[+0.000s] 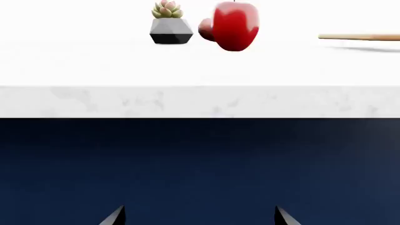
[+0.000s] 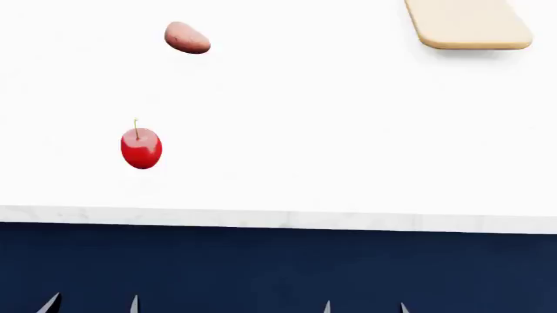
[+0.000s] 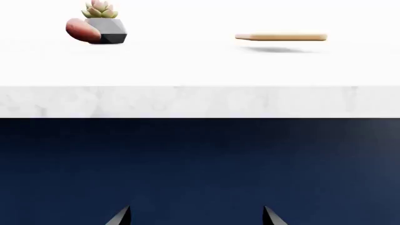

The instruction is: Place the cherry and the sweet potato on separate cutting boards.

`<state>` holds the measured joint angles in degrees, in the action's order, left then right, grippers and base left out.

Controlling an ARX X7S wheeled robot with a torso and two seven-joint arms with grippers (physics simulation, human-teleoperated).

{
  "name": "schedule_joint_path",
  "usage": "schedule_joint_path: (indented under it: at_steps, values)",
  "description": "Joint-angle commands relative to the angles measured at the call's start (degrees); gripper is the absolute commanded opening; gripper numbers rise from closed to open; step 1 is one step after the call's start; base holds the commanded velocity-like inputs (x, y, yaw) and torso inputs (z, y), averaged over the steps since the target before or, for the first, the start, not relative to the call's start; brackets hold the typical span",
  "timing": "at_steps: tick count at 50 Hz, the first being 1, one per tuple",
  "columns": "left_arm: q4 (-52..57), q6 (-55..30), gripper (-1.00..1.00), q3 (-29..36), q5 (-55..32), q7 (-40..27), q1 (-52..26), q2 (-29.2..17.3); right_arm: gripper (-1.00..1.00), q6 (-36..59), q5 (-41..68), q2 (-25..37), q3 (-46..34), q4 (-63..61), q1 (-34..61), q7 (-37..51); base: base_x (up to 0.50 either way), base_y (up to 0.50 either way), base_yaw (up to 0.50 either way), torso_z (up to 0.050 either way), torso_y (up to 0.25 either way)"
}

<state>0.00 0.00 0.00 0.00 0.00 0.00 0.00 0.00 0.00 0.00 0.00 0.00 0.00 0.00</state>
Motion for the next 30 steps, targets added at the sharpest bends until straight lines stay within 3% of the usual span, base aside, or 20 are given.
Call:
schedule_joint_path:
  at_steps: [1, 22, 30]
  values:
    - [-0.14, 0.99, 1.00, 0.74, -0.68, -1.80, 0.04, -0.81, 1.00, 0.35, 0.81, 0.88, -1.33, -0.04, -0.07, 1.04, 0.00, 0.00, 0.00, 0.000, 0.000]
    - [-0.35, -0.30, 1.00, 4.05, -2.64, -5.63, -0.19, -3.86, 1.00, 0.51, 3.67, 3.59, -4.30, 0.37, 0.06, 4.51, 0.00, 0.00, 0.00, 0.000, 0.000]
    - [-0.16, -0.54, 1.00, 4.92, -3.14, -6.11, -0.30, -4.51, 1.00, 0.63, 4.53, 4.18, -4.95, 0.48, 0.13, 5.07, 0.00, 0.25, 0.00, 0.000, 0.000]
